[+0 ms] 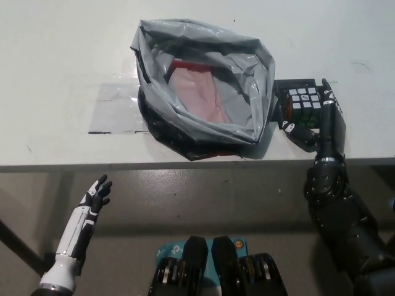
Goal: Use the right hand to pick up a rubix's cube and place it into a plastic bag and lift the bag
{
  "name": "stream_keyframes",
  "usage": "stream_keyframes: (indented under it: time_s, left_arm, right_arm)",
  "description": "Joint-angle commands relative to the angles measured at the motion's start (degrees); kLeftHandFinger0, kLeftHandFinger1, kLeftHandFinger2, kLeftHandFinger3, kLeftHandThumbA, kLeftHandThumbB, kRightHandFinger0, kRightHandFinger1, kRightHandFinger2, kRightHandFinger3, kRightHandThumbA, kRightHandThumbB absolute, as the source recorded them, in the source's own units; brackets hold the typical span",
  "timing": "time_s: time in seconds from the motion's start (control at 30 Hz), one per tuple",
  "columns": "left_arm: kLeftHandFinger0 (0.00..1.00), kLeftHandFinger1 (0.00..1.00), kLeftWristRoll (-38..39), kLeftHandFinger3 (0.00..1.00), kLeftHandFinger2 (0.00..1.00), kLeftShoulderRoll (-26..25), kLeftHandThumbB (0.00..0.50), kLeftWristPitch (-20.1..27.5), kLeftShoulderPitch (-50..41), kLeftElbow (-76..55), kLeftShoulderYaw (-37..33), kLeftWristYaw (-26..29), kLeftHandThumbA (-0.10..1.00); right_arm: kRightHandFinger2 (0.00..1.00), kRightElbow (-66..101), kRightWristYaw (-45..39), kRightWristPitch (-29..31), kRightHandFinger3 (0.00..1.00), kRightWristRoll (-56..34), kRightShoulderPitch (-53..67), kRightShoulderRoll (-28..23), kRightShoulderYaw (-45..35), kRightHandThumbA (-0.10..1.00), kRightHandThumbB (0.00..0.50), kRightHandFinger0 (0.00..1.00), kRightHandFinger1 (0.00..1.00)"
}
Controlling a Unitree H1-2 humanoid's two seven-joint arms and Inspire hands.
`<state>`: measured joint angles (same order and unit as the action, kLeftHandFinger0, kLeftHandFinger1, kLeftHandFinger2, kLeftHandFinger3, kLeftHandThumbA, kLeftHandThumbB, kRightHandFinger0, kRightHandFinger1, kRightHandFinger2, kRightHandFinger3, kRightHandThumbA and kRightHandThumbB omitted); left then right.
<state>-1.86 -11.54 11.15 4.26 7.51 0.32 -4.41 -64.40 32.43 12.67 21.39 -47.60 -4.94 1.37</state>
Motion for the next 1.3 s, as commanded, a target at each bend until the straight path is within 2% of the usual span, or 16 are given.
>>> stream_keyframes:
  time_s: [0.0, 0.07, 0.3, 0.33, 0.5, 0.57, 0.67, 0.73, 0.77, 0.8, 0.83, 0.87, 0.9, 0.97, 1.13, 1.27]
  left_arm:
    - [1.0, 1.0, 0.87, 1.0, 1.0, -0.49, 0.5, 2.03, 1.08, -1.57, 0.31, -0.71, 1.0]
    - [0.98, 1.0, 0.68, 1.0, 1.0, -0.47, 0.5, 2.24, 1.17, -1.47, 0.32, -0.56, 1.0]
    - [0.98, 1.0, 1.27, 1.0, 1.0, -0.25, 0.5, 2.31, 0.9, -1.48, 0.31, -0.76, 1.0]
    - [0.98, 1.0, 1.1, 1.0, 1.0, -0.28, 0.5, 2.26, 0.88, -1.59, 0.3, -0.66, 1.0]
    - [0.98, 1.0, 0.93, 1.0, 1.0, -0.37, 0.5, 1.87, 1.05, -2.08, 0.36, -0.52, 1.0]
    - [0.98, 1.0, 0.83, 1.0, 1.0, -0.42, 0.5, 2.0, 1.22, -2.03, 0.38, -0.47, 1.0]
    - [0.97, 1.0, 0.55, 1.0, 1.0, -0.57, 0.5, 2.06, 1.36, -2.15, 0.45, -0.34, 1.0]
    - [0.97, 1.0, 0.59, 1.0, 1.0, -0.58, 0.5, 2.13, 1.4, -2.17, 0.5, -0.36, 1.0]
    - [0.97, 1.0, 0.8, 1.0, 1.0, -0.55, 0.491, 2.35, 1.44, -2.06, 0.54, -0.44, 1.0]
    - [0.96, 1.0, 0.92, 1.0, 1.0, -0.47, 0.487, 2.58, 1.51, -1.96, 0.63, -0.4, 1.0]
    - [0.95, 1.0, 0.91, 1.0, 1.0, -0.45, 0.486, 2.61, 1.53, -1.95, 0.66, -0.37, 1.0]
    - [0.95, 1.0, 0.8, 1.0, 1.0, -0.44, 0.493, 2.64, 1.51, -2.02, 0.65, -0.32, 1.0]
    - [0.95, 1.0, 0.73, 1.0, 1.0, -0.44, 0.494, 2.65, 1.53, -2.06, 0.67, -0.29, 1.0]
    - [0.95, 1.0, 0.61, 1.0, 1.0, -0.52, 0.5, 2.36, 1.76, -2.11, 0.77, -0.21, 1.0]
    - [0.93, 1.0, 0.48, 1.0, 1.0, -0.58, 0.497, 2.89, 2.0, -1.54, 0.83, -0.15, 1.0]
    - [0.9, 1.0, 0.73, 1.0, 1.0, -0.67, 0.492, 3.39, 1.93, -1.22, 0.99, -0.22, 1.0]
  right_arm:
    - [1.0, 0.35, 0.56, 2.98, 1.0, -2.68, -4.15, -0.27, -0.64, 0.99, 0.395, 1.0, 1.0]
    - [1.0, 0.95, 0.0, 3.21, 1.0, -3.74, -4.42, -0.06, -1.15, 0.98, 0.383, 1.0, 1.0]
    - [1.0, -0.16, -0.83, 3.18, 1.0, -4.98, -4.96, 0.45, -0.97, 1.0, 0.402, 1.0, 1.0]
    - [1.0, -0.7, -1.13, 3.5, 1.0, -5.32, -5.07, 0.52, -0.99, 0.99, 0.39, 1.0, 1.0]
    - [1.0, -3.21, -3.11, 4.55, 1.0, -8.51, -5.49, 1.46, -2.57, 0.94, 0.401, 1.0, 1.0]
    - [1.0, -4.16, -4.07, 5.08, 1.0, -9.9, -5.69, 1.66, -3.39, 0.9, 0.409, 1.0, 1.0]
    - [1.0, -6.31, -3.64, 8.26, 1.0, -12.18, -6.19, 2.24, -5.37, 0.68, 0.407, 1.0, 1.0]
    - [1.0, -7.23, -2.93, 9.24, 1.0, -13.19, -6.56, 2.52, -6.46, 0.65, 0.41, 1.0, 1.0]
    - [0.83, -7.62, -1.03, 7.37, 1.0, -12.39, -6.93, 2.56, -6.19, 0.49, 0.379, 0.57, 0.66]
    - [0.48, -8.78, 3.28, 5.33, 0.73, -10.73, -7.65, 2.65, -5.56, 0.26, 0.283, 0.26, 0.34]
    - [0.49, -9.29, 4.62, 5.07, 0.67, -10.29, -7.89, 2.67, -5.36, 0.15, 0.3, 0.12, 0.27]
    - [0.41, -9.82, 5.16, 4.97, 0.43, -10.17, -7.93, 2.61, -5.26, -0.02, 0.247, 0.07, 0.23]
    - [0.49, -10.3, 5.6, 4.92, 0.44, -10.1, -8.03, 2.57, -5.16, -0.08, 0.257, 0.05, 0.25]
    - [0.57, -11.39, 6.54, 5.42, 0.43, -9.85, -8.07, 2.39, -4.68, -0.1, 0.223, 0.01, 0.26]
    - [0.63, -12.68, 6.92, 5.77, 0.56, -10.45, -7.76, 2.09, -4.52, -0.1, 0.173, 0.0, 0.23]
    - [0.63, -12.87, 6.54, 6.77, 0.61, -11.52, -7.71, 2.08, -5.18, -0.1, 0.178, 0.0, 0.22]
